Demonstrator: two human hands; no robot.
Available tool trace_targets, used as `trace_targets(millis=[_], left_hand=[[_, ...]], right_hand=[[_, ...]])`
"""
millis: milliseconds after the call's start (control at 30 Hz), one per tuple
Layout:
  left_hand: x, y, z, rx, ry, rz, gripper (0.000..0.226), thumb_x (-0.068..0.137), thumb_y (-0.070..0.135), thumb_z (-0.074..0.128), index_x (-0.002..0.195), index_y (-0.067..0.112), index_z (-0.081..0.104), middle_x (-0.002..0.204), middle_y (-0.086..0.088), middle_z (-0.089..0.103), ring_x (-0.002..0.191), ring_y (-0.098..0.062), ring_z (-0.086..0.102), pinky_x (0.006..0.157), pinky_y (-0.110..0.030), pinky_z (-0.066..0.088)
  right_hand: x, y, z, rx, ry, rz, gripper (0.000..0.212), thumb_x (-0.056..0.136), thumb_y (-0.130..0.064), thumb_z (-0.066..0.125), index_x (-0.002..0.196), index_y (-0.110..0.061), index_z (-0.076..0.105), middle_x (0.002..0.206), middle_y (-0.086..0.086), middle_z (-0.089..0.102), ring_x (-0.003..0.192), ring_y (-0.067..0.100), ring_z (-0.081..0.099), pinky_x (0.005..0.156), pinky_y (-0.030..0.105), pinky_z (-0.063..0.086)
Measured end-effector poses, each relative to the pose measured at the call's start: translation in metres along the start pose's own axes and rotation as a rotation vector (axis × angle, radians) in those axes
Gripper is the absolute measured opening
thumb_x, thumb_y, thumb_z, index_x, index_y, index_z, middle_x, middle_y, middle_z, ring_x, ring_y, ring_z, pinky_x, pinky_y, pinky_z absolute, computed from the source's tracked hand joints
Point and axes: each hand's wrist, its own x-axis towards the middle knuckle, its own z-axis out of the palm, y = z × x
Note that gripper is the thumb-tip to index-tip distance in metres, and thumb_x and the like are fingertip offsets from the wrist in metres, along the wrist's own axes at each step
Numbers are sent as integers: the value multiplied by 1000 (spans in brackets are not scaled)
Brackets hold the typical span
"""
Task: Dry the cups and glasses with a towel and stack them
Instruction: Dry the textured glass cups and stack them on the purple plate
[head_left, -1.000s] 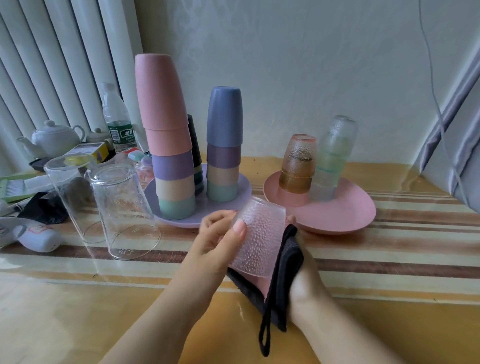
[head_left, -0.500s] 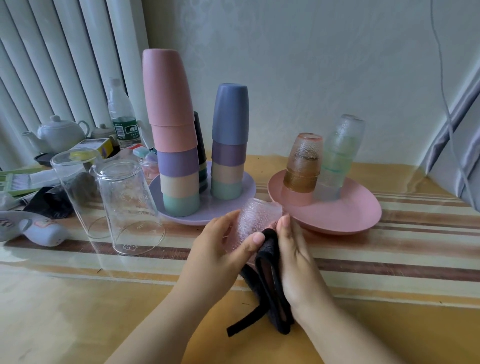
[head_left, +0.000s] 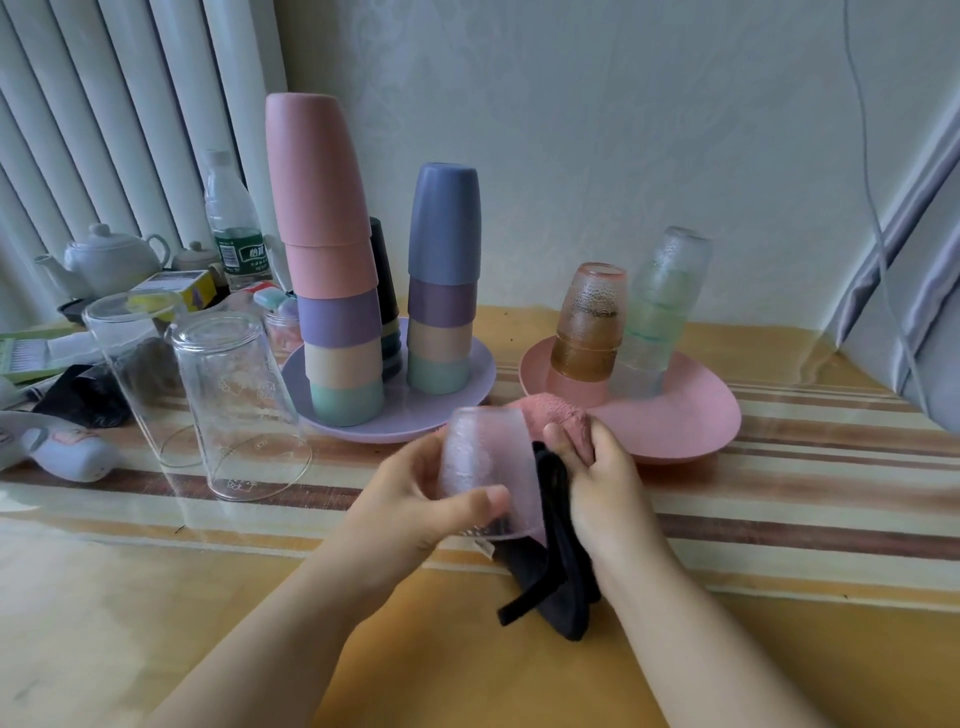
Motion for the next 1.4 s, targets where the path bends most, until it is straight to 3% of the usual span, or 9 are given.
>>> trace_targets(millis=[100,200,333,467,633,833,967,1133,1400], left_hand=[[2,4,-10,49,230,58,65,53,41,75,111,15,63,97,-1,75,91,-15,71,71,-20,54],[7,5,-22,212,482,43,65,51,39,83,110,23,60,99,1,72,95,-16,68,79,-30,56],[22,21,-23,414,621,50,62,61,22,89,111,24,53,97,10,62,96,-18,63,82,-34,53],[50,38,-26,636,628,89,70,66,21,86,126,18,50,115,0,61,106,-21,58,84,-30,45],[84,40,-20,911,592,-76,62,77,22,76,128,9,43,125,-11,51,111,-27,51,76,-26,31],[93,18,-23,946,557,-107,63,77,14,76,126,5,38,120,-17,56,105,-33,54,71,-30,33],[93,12,-20,976,564,-163,66,74,20,80,124,2,41,127,-17,47,111,-35,53,76,-29,33],[94,11,-22,1177,545,-200,66,76,36,79,121,4,42,122,-14,54,109,-35,58,75,-38,41],[90,5,-25,1388,548,-144,83,82,50,68,141,8,28,123,-12,49,104,-34,62,65,-35,39]], right_hand=[[3,3,-11,-211,12,-65,27,91,-22,59,118,-21,60,110,-11,66,104,6,60,92,24,46],[5,1,-20,-326,14,-149,34,91,-15,60,124,-22,59,117,-9,65,110,6,57,97,20,41],[5,0,-27,-381,18,-193,35,91,-13,59,125,-21,59,120,-7,64,113,8,56,96,18,38],[6,2,-28,-377,2,-216,35,91,-15,59,126,-19,59,122,-5,64,115,10,57,99,21,40],[8,4,-29,-358,-7,-249,33,91,-15,59,123,-21,61,118,-7,66,112,9,59,99,25,43],[11,8,-29,-338,-3,-255,32,91,-17,59,123,-20,62,118,-8,66,112,8,58,101,25,43],[12,8,-29,-331,-2,-256,31,91,-17,60,122,-20,62,117,-9,66,111,6,59,97,18,41],[13,10,-29,-339,7,-260,31,91,-17,60,122,-19,61,116,-10,65,109,6,58,91,10,37],[14,12,-30,-332,12,-247,33,91,-19,60,124,-18,60,114,-11,63,109,4,55,89,10,34]])
